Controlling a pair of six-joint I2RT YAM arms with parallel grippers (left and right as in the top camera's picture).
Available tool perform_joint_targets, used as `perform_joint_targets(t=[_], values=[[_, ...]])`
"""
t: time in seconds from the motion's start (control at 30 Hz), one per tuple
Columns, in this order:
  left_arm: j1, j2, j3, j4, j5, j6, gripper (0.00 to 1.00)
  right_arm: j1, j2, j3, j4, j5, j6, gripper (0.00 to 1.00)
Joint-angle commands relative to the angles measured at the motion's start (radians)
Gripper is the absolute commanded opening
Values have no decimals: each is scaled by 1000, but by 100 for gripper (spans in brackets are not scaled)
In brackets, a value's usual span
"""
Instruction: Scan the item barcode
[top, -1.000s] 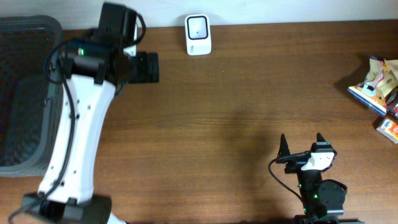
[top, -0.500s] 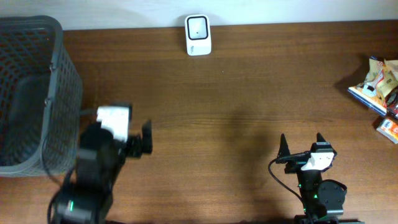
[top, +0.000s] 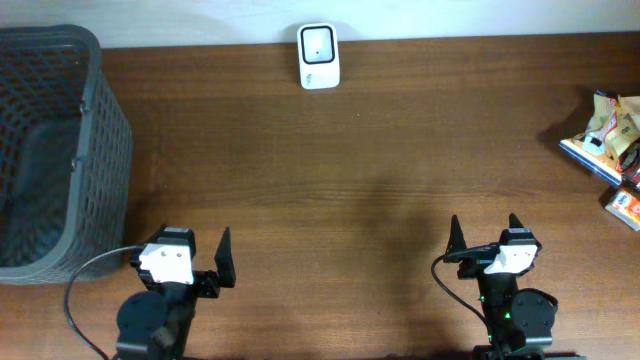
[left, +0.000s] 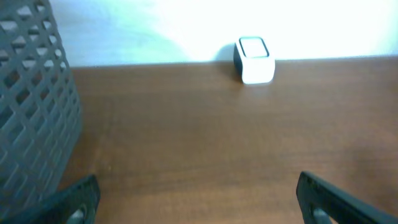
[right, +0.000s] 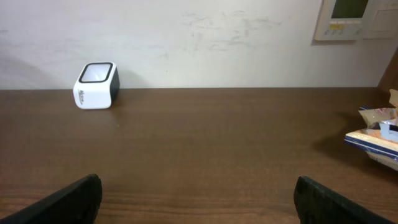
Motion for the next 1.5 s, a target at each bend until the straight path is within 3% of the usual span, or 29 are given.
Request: perform_joint_targets(t=[0.0,0.27,0.5,0.7,0.87,1.47], values=[[31,-108,-153,146,21,16,99,7,-8,-8,-3,12,-6,98],[71,-240,-333,371,21,16,99,7,-8,-8,-3,12,-6,99],[126,-242,-418,526,25,15,99,7,-8,-8,-3,12,-6,98],[157,-242,-418,514,33,16,99,7,-8,-8,-3,12,-6,98],[171,-242,-418,379,17,17,99,7,-8,-8,-3,12,-6,98],[170,-242,-418,381,24,43,99,7,-8,-8,-3,12,-6,98]])
